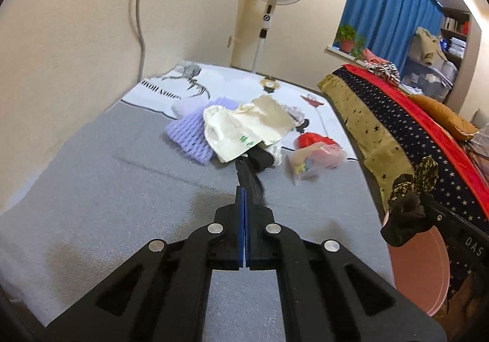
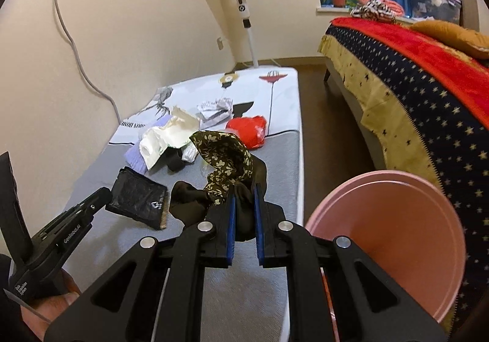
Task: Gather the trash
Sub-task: 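Carry the cloth and pouch to the pink bin and release both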
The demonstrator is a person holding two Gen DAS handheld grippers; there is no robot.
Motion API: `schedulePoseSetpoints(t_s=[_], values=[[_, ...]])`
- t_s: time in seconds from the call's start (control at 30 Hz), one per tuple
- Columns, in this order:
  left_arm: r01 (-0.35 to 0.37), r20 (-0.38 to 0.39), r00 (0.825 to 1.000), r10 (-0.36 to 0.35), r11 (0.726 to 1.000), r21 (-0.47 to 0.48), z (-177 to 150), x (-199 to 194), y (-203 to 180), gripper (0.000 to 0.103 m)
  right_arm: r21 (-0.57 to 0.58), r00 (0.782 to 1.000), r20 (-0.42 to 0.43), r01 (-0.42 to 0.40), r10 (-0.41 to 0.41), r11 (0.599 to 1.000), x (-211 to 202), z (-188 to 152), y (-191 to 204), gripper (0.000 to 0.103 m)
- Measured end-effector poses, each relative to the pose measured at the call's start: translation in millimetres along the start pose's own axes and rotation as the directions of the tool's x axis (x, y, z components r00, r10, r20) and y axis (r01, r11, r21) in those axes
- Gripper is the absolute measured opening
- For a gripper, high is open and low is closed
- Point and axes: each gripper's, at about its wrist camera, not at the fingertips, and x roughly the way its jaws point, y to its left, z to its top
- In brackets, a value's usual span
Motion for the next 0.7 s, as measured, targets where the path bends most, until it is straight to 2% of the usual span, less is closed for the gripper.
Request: schedulePoseSetpoints(t_s=[0.7], values=[[0.083, 0.068, 0.994, -0.09, 0.991, 0.104, -3.8, -51.9, -34.8, 0.0, 0.027, 0.991, 0.098, 0.091, -0.094, 0.995, -76.4, -5.7, -24.1, 0.011]])
